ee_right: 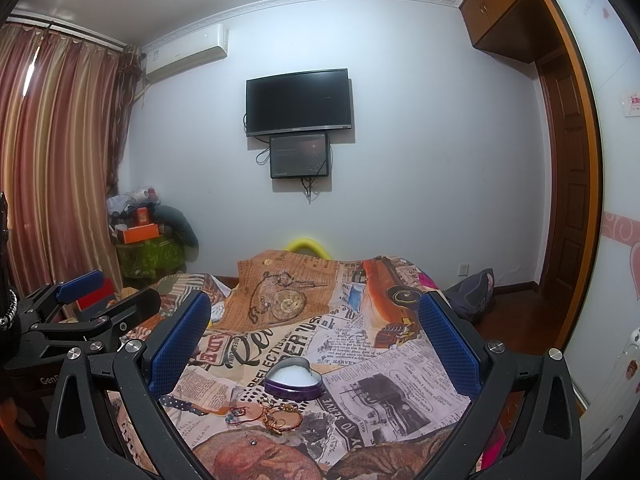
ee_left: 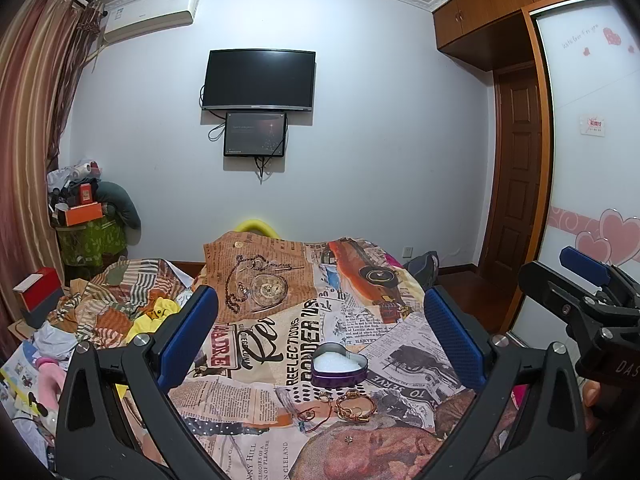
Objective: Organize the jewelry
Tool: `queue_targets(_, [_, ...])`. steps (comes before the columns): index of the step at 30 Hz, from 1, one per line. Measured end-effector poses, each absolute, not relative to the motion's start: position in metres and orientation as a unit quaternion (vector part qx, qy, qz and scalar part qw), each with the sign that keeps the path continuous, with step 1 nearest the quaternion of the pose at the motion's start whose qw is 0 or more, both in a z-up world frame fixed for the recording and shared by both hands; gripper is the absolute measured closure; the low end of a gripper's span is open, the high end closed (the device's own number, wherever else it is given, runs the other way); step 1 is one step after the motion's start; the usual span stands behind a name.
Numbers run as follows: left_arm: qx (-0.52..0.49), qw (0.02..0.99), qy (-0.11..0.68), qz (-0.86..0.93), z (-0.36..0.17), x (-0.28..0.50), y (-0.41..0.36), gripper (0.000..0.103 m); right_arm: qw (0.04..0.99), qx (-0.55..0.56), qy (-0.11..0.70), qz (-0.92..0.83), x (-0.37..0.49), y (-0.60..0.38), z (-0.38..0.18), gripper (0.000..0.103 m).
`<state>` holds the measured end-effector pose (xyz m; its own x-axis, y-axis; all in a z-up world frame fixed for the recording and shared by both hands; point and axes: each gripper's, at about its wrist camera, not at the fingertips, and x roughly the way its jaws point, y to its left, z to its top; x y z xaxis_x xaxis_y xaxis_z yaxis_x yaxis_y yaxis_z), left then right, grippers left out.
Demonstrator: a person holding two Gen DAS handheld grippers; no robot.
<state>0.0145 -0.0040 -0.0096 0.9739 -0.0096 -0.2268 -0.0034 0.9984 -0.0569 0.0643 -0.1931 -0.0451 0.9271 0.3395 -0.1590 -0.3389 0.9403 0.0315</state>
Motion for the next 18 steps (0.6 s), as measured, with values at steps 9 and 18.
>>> queue_targets(9, [-0.03,0.993,0.115,-0.001,-0.0096,0.0155,-0.0035,0.0,0.982,0.001,0.082,0.173,0.0644,-0.1936,-0.0448,0.0])
queue_targets(18, [-0.03,0.993,0.117,-0.001,-0.0107,0.0156,-0.0034,0.0,0.981,0.002,0.085,0.172,0.0674,-0.1932,-0.048,0.0])
